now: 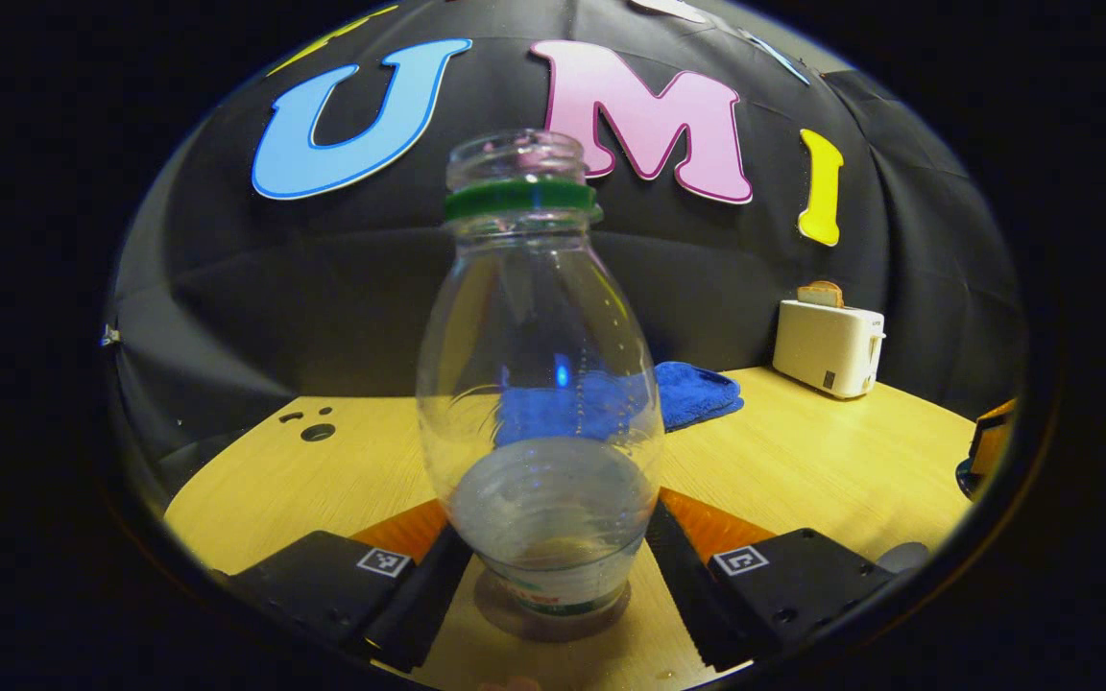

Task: Open the teacup lid with one hand, grasp the water bottle and pour water into the teacup with the other hand; after pouring, place the water bottle on the coaster and then close the teacup lid.

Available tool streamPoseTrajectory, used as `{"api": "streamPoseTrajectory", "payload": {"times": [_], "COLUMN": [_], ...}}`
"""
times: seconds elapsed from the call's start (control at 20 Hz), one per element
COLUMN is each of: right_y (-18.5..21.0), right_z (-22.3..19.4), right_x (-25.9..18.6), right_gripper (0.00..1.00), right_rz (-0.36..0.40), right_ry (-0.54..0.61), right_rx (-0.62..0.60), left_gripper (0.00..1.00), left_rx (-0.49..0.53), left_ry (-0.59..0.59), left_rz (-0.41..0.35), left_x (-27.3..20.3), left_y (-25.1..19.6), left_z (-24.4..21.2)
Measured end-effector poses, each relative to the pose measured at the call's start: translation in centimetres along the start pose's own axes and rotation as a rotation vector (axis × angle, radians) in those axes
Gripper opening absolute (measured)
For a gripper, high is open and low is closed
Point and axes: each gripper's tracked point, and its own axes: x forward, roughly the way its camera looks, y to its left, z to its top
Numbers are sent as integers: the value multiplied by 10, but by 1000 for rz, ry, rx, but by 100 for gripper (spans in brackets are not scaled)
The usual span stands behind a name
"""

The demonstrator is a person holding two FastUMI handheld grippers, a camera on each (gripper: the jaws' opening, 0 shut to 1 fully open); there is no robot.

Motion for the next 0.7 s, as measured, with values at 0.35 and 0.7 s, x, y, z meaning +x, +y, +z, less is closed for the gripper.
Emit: {"api": "streamPoseTrajectory", "payload": {"times": [0.35, 0.7], "right_y": [9, 34], "right_z": [-2, -10], "right_x": [0, 13], "right_gripper": [21, 21], "right_rz": [23, 76], "right_ry": [1, -32], "right_rx": [-12, -21], "left_gripper": [99, 99], "left_rx": [13, 4], "left_ry": [61, 77], "left_rz": [-30, -13], "left_x": [-46, -127], "left_y": [-9, -1], "left_z": [-17, -20]}}
